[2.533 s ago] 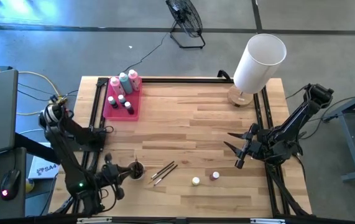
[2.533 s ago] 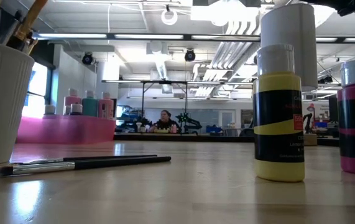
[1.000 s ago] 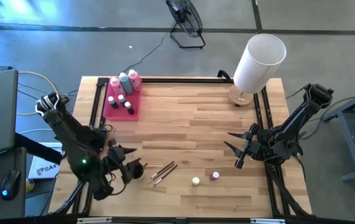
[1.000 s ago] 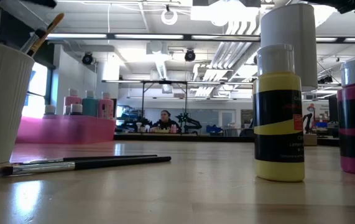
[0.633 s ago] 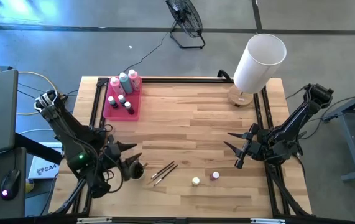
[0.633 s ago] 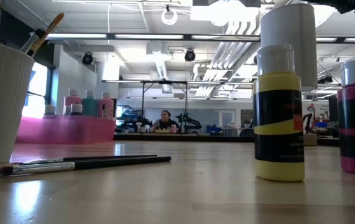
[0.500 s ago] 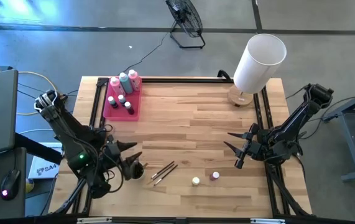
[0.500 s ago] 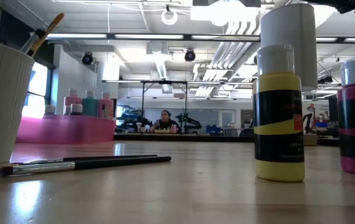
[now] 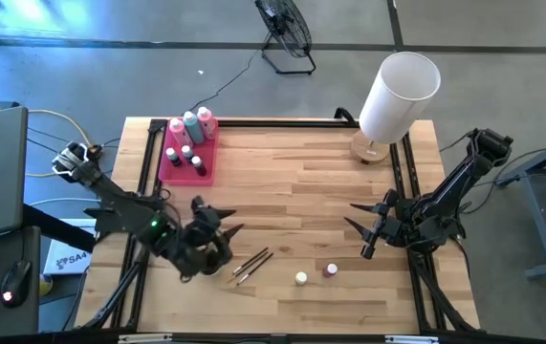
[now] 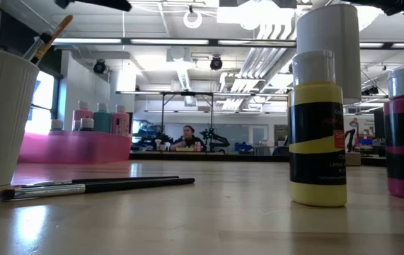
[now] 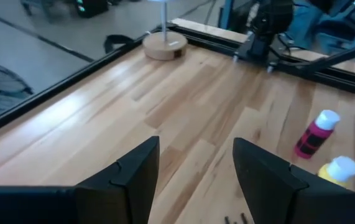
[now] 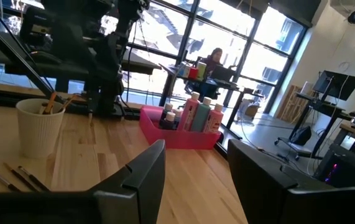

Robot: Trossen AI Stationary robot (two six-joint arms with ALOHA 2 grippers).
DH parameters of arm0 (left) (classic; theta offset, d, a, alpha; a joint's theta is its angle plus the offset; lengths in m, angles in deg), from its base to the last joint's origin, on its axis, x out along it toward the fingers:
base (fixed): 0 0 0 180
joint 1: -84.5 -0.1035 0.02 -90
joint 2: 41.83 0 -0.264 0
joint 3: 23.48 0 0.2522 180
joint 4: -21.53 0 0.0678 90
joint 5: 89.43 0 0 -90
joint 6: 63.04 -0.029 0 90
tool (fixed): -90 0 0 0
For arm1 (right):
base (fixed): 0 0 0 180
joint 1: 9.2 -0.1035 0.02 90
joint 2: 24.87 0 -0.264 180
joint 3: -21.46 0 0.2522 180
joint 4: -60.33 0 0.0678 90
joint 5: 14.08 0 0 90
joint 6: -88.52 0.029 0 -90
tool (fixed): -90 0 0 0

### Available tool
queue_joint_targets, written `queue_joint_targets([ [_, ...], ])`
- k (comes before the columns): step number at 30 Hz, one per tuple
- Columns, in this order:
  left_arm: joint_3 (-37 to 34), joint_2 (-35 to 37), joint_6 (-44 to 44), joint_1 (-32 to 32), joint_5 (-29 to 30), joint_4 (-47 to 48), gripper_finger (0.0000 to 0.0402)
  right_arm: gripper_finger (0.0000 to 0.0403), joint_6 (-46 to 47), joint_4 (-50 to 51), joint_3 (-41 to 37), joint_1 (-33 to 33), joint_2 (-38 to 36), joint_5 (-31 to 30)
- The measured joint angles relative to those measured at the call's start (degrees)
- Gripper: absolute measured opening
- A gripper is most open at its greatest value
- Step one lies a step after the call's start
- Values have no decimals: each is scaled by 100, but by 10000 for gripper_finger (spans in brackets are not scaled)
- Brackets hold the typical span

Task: Pick & Place Paint Supplies
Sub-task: Put the small pink paint bottle into the pink bin

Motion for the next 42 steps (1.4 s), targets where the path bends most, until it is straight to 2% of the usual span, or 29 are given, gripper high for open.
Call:
queue_joint_targets([
  [6, 0, 0, -1057, -355, -543, -790, 200, 168, 0, 76, 0, 0, 0, 1],
  [10, 0, 0, -1288, -437, -609, -902, 200, 168, 7, 135, 0, 0, 0, -1],
  [42, 0, 4, -1344, -433, -558, -965, 200, 168, 20, 155, 0, 0, 0, -1],
])
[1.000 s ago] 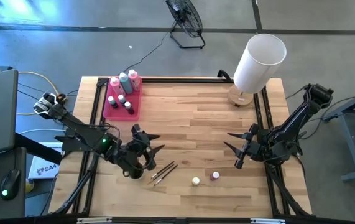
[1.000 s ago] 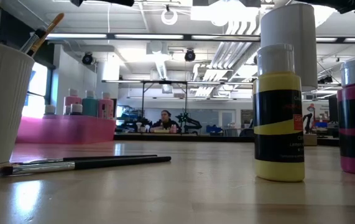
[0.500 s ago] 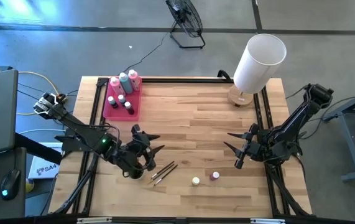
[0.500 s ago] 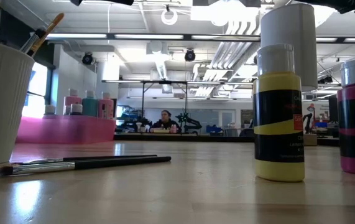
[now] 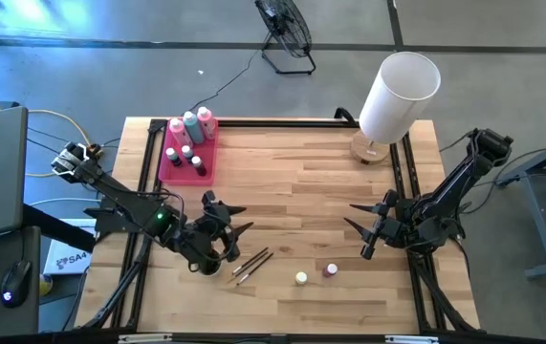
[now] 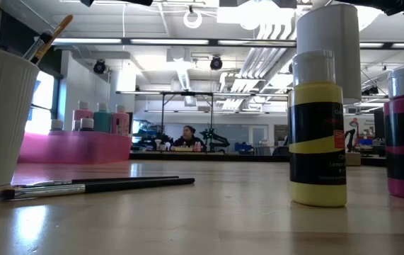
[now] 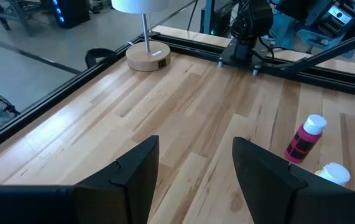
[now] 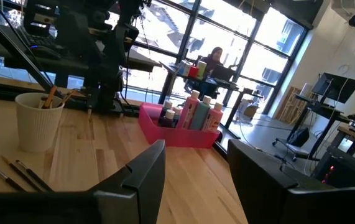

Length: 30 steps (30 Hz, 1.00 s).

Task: Pick & Place Paint Supplies
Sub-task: Put the small pink paint bottle into the pink bin

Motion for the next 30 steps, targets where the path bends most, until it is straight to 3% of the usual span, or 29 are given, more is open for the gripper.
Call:
queue_joint_targets([
  [9, 0, 0, -35, -175, -101, -96, 200, 168, -2, 11, 0, 0, 0, 0],
  [19, 0, 0, -1037, -822, -1524, -930, 200, 168, -15, 13, 0, -2, 0, -2],
  [30, 1, 4, -1154, -1052, -2007, -1161, 200, 168, -17, 13, 0, -2, 0, -2],
])
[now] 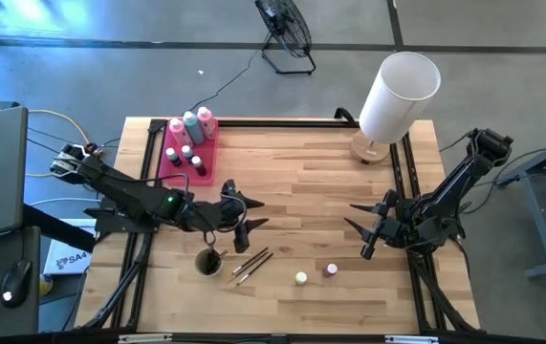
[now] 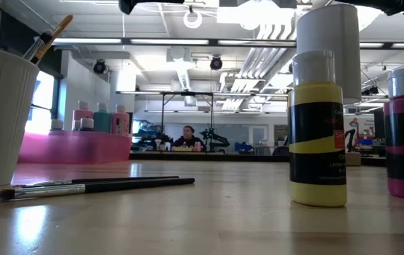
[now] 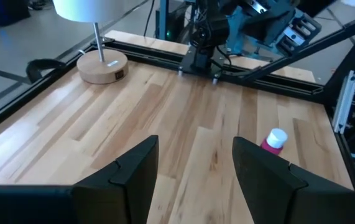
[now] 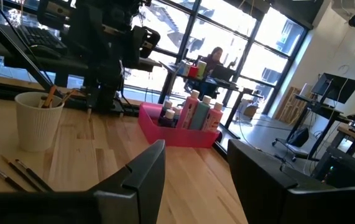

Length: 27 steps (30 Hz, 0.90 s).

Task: Pick & Place Paint Supplies
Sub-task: Put the small pink paint bottle into the pink bin

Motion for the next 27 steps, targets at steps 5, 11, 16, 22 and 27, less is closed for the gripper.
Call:
queue_joint_targets([
  [5, 0, 0, 20, 14, -141, 1, 200, 168, 9, 2, 0, 0, -2, 0],
  [11, -1, 0, 24, 14, -270, 3, 200, 168, 15, 2, 0, 0, -2, 0],
  [16, 1, 0, 23, 14, -270, 4, 200, 168, 17, 1, 0, 0, -2, 0],
  [22, 2, 0, 24, 14, -270, 5, 200, 168, 17, 2, 0, 0, -2, 0],
  [27, 0, 0, 23, 14, -268, 5, 200, 168, 20, 2, 0, 0, -2, 0],
])
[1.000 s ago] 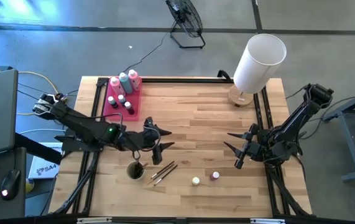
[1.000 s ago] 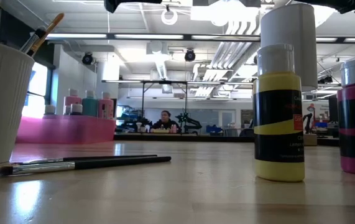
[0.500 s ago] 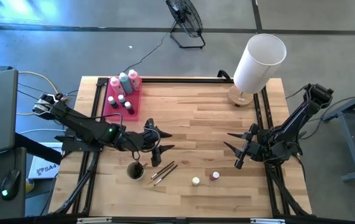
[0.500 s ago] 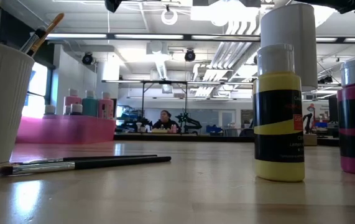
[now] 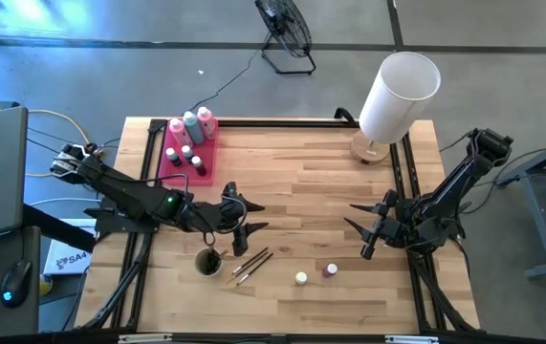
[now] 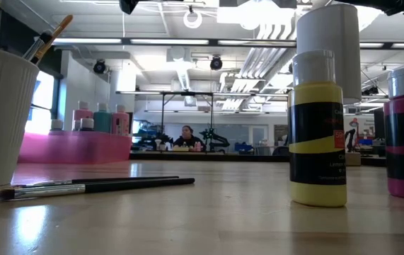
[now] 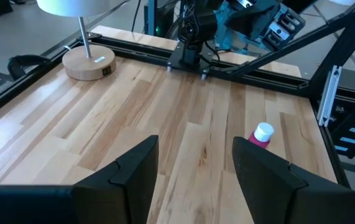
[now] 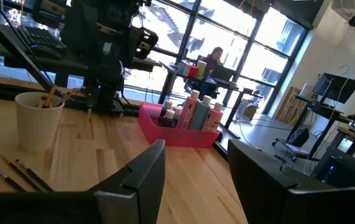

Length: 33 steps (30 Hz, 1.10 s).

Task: Pick & Place Paint Supplies
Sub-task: Put the small pink paint bottle into the pink bin

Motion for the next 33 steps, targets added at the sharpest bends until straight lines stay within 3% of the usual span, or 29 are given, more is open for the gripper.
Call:
queue_joint_targets([
  [13, -1, 0, -9, 0, 1, 4, 200, 168, 0, 0, 0, 0, 0, 0],
  [23, 0, -2, -495, 0, 11, 4, 200, 168, 203, 0, 0, -8, 0, 0],
  [30, 1, -2, -498, 0, -344, 3, 200, 168, 381, 0, -2, -365, 0, 15],
  [33, 1, -2, -498, 0, -480, 4, 200, 168, 705, 0, -2, -556, 0, 352],
])
